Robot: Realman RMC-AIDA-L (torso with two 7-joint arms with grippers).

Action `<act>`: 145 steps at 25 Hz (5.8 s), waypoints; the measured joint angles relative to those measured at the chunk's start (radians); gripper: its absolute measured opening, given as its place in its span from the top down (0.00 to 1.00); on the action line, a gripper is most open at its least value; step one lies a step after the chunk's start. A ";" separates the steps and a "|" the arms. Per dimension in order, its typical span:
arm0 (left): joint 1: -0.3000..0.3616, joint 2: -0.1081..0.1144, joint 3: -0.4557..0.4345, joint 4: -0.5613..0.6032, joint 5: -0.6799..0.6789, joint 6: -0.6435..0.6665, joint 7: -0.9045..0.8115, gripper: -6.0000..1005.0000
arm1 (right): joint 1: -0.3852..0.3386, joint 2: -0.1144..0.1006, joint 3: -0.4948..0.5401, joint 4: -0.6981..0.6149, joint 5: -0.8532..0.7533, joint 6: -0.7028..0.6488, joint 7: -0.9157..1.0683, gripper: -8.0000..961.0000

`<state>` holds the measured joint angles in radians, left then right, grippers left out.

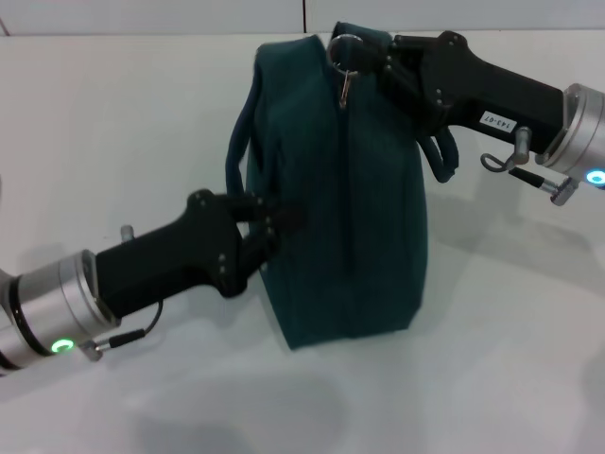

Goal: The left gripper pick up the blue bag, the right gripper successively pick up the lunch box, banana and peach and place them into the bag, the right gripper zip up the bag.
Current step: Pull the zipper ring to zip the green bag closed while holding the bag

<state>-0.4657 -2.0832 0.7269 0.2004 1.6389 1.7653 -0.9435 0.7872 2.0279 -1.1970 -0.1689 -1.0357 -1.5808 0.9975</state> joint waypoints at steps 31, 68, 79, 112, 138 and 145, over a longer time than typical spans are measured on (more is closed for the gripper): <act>0.067 0.006 0.099 0.047 0.073 0.128 -0.017 0.94 | -0.011 0.000 0.001 -0.018 0.049 0.179 0.043 0.96; -0.006 0.000 0.168 1.277 0.210 -0.091 -1.174 0.45 | -0.193 0.000 -0.076 -0.194 0.175 0.149 0.131 0.95; -0.206 -0.003 0.537 1.477 0.614 -0.152 -1.680 0.35 | -0.192 0.000 -0.086 -0.182 0.176 0.149 0.141 0.95; -0.140 -0.006 0.756 1.508 0.749 -0.308 -1.602 0.91 | -0.189 0.000 -0.089 -0.181 0.178 0.152 0.145 0.94; -0.125 -0.005 0.736 1.526 0.693 -0.332 -1.533 0.94 | -0.235 -0.010 -0.098 -0.091 0.279 0.389 0.165 0.93; -0.112 -0.006 0.739 1.520 0.694 -0.364 -1.533 0.93 | -0.260 -0.011 -0.092 -0.093 0.287 0.291 0.156 0.93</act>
<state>-0.5779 -2.0889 1.4655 1.7204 2.3324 1.4010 -2.4767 0.5277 2.0170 -1.2890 -0.2614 -0.7484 -1.2899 1.1530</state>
